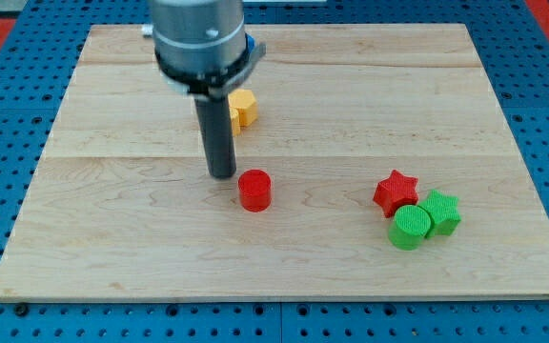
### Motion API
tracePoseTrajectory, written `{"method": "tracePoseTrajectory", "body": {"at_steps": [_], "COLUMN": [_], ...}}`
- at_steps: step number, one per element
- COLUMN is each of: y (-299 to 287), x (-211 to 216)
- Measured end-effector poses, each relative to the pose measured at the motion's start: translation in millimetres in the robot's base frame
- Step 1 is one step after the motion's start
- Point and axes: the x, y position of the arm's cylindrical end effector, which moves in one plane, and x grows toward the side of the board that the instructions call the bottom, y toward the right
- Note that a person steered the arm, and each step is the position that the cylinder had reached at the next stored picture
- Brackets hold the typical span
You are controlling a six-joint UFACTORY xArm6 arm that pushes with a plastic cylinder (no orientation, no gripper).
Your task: Move the red circle to the bottom of the red star
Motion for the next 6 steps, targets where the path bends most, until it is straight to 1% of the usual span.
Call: {"method": "tracePoseTrajectory", "body": {"at_steps": [1,2,4,5,6], "y": [89.0,170.0,176.5,154.3,149.4], "x": [21.4,21.4,23.7,42.2,91.6]}}
